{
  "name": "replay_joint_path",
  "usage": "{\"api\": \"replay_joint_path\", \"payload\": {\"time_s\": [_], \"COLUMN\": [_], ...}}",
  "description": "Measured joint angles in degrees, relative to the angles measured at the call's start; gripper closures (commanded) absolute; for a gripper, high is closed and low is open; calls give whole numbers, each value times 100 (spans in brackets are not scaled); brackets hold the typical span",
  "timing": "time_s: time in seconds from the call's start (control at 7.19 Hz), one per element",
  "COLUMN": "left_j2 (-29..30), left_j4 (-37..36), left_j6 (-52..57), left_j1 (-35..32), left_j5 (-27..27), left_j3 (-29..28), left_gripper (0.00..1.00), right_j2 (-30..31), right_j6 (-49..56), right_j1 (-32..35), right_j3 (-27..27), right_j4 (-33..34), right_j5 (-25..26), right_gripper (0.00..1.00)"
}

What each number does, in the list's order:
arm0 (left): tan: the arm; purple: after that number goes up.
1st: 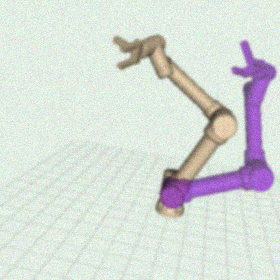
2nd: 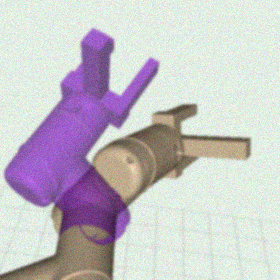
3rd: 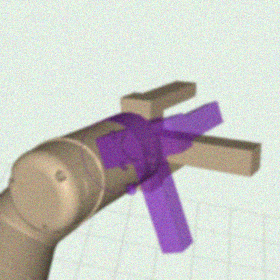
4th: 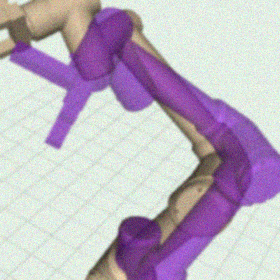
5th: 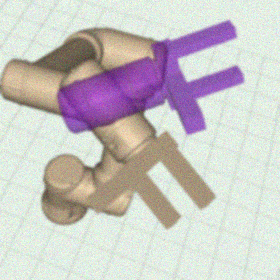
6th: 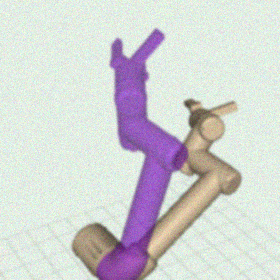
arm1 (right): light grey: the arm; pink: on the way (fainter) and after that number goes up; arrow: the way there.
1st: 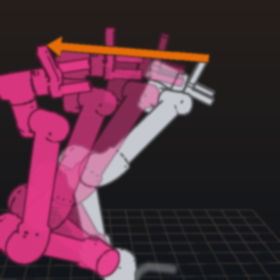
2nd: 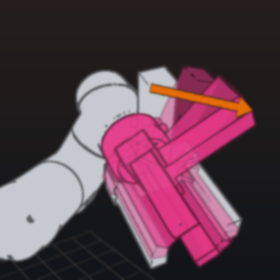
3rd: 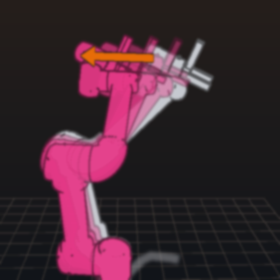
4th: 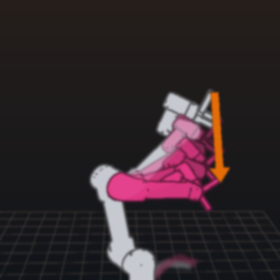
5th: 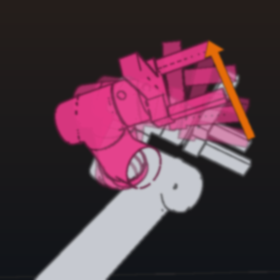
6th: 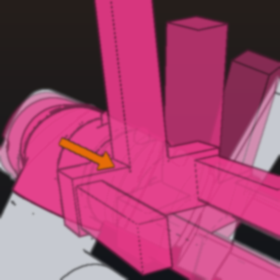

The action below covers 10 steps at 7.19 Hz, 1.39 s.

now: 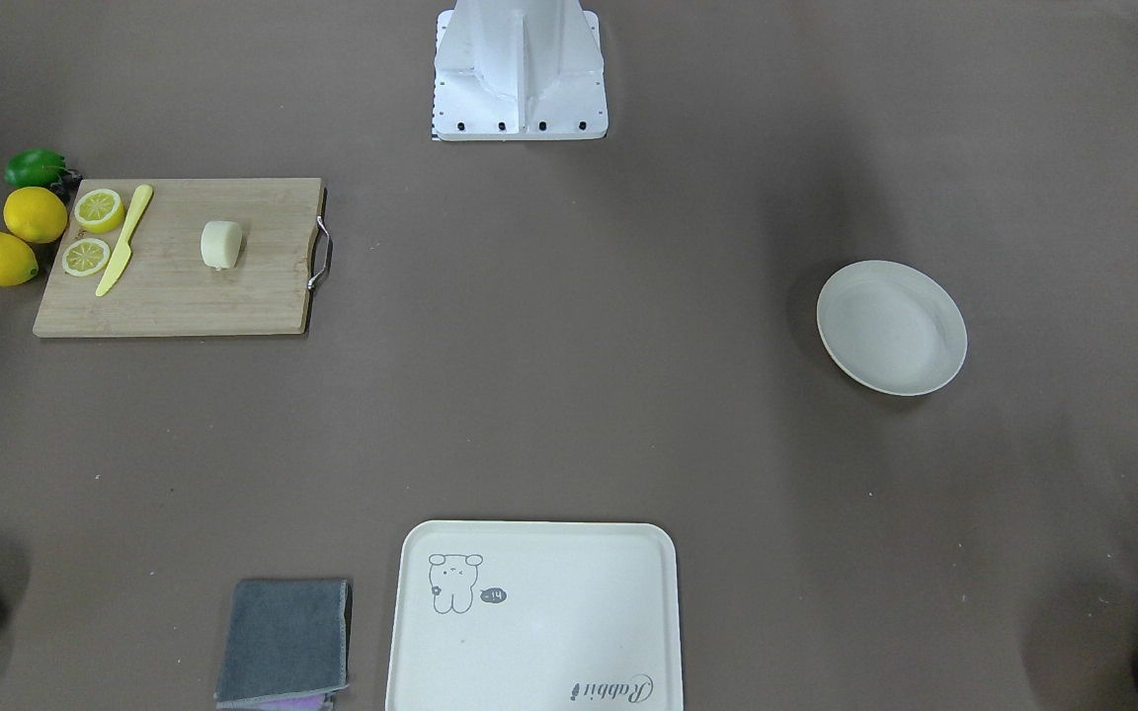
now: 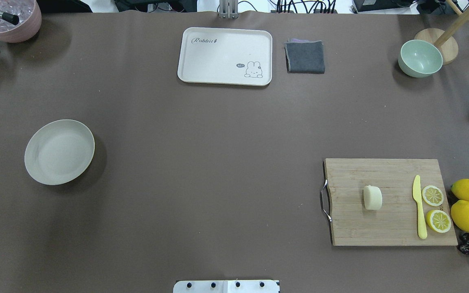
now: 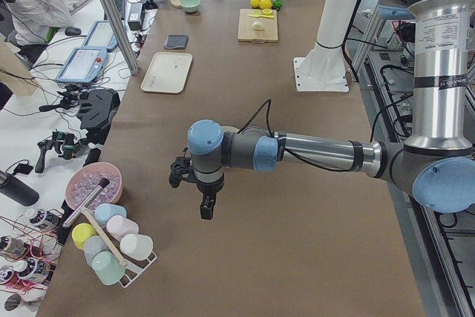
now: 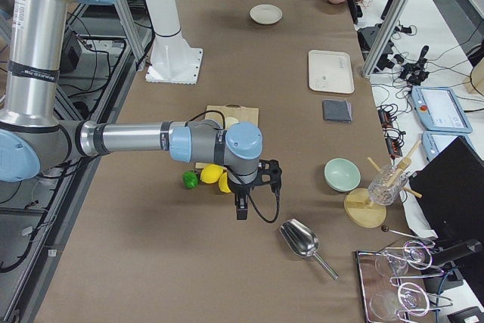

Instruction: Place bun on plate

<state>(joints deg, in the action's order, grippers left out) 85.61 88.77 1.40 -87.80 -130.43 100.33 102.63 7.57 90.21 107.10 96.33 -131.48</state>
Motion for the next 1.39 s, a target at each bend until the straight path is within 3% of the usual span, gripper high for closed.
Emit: {"api": "replay_joint_path", "payload": {"time_s": [1.39], "left_j2": [-22], "left_j4": [-3], "left_j6": [27], "left_j1": [-32], "left_j5": [-33], "left_j3": [441], "left_gripper": [2], "right_j2": [-33], "right_j6": [-1], "right_j1": [75], "right_j3": [361], "right_j4": [0], "right_j5": [-8], "right_gripper": [0]}}
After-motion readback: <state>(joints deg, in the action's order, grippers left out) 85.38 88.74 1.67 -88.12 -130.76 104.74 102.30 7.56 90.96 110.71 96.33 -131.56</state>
